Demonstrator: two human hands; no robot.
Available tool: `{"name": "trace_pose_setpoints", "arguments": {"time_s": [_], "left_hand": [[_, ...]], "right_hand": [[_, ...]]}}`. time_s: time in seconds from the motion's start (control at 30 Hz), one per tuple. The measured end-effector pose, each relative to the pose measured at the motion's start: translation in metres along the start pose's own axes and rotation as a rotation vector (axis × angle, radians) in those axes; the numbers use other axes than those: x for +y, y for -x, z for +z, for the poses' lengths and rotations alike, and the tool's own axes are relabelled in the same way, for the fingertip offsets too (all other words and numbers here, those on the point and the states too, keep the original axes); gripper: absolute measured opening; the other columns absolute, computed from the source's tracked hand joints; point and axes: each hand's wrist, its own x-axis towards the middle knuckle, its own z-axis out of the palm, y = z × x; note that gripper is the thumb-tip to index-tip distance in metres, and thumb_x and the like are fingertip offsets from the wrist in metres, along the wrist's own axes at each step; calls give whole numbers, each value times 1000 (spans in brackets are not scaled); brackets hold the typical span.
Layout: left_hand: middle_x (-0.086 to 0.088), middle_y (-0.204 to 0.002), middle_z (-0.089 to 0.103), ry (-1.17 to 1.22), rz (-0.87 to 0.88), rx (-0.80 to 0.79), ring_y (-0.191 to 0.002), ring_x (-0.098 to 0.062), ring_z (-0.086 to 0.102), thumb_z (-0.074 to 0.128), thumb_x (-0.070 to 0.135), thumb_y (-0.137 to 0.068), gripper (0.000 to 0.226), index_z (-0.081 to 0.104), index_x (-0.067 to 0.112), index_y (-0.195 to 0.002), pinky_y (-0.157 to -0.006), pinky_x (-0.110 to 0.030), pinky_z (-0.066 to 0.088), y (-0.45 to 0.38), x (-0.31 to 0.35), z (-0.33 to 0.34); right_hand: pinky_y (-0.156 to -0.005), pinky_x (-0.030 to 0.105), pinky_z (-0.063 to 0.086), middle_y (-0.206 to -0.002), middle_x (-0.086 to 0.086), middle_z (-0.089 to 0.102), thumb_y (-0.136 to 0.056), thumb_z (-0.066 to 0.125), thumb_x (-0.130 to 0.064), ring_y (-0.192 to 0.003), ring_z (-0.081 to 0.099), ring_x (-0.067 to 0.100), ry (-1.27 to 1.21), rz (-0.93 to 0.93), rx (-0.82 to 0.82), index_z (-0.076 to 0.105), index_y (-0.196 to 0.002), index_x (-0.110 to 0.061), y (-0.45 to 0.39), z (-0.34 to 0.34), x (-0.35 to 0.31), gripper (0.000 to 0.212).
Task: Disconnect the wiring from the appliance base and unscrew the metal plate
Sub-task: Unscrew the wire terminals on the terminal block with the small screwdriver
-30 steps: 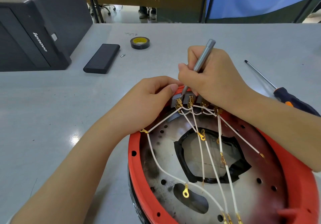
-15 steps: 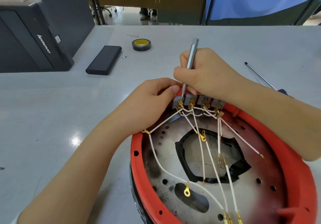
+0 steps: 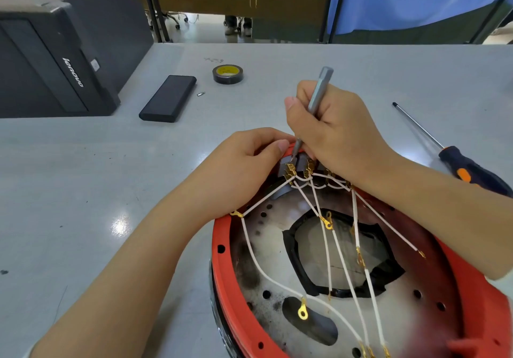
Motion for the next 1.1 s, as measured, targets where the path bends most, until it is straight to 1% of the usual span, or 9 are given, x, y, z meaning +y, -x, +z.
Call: {"name": "trace_pose_setpoints", "arguments": {"time_s": [0.13,0.3,0.37,0.47,0.57,0.67,0.73,0.93,1.1], "left_hand": [[22,-91,67,-20,-13,-3,-85,11,57,43,30,-99,25,62,46,-95,-66,1,38,1,1,0],[-1,-97,70,-32,-22,-16,-89,-18,62,40,33,-99,26,65,41,-102,-77,-27,44,1,1,1],[-9,-99,69,-33,-17,-19,-89,-25,60,40,33,-99,26,64,43,-98,-75,-30,42,1,1,1],[-3,-97,70,-35,-11,-10,-86,-17,60,41,32,-99,26,63,45,-94,-71,-22,43,1,1,1],[19,-91,69,-14,-11,-6,-83,7,59,43,30,-99,26,63,46,-94,-67,-4,41,2,1,0],[29,-90,66,14,-3,-11,-83,15,57,43,28,-99,27,63,45,-91,-66,4,36,2,2,0],[27,-90,66,20,-3,-11,-84,14,58,44,28,-99,26,65,42,-93,-67,4,36,2,2,0],[20,-94,69,-22,-27,-11,-86,7,59,42,31,-99,25,64,44,-97,-69,0,39,2,2,-1],[7,-97,71,-34,-31,-19,-93,-14,62,41,32,-99,26,64,43,-99,-80,-21,45,1,1,0]], "right_hand": [[-45,14,32,-43,-12,38,-94,51,-13,-42,42,7,-7,85,-54,33,-58,-19,-7,3,2,41],[-45,22,30,-46,-8,29,-87,53,-11,-44,33,8,59,171,-149,30,-54,-16,-19,3,-3,40],[-45,23,28,-49,-5,27,-86,52,-14,-45,31,8,123,170,-172,29,-53,-16,-22,5,-5,41],[-48,27,28,-50,-5,29,-88,52,-20,-47,30,10,197,131,-93,30,-53,-19,-15,9,-5,41],[-47,22,32,-49,-7,33,-93,51,-16,-46,38,11,79,47,8,32,-57,-19,-5,7,-4,41],[-46,24,39,-49,3,40,-96,49,-13,-46,47,16,-6,23,29,37,-60,-13,-2,3,-3,38],[-47,27,40,-49,3,39,-96,49,-13,-45,47,15,-15,31,22,36,-61,-14,-2,3,-3,38],[-48,19,37,-49,-5,40,-96,50,-12,-46,45,10,-3,10,-18,37,-61,-17,-1,4,-3,38],[-50,28,37,-49,-5,37,-94,51,-13,-45,40,10,19,94,-64,36,-61,-15,-6,5,-5,37]]}}
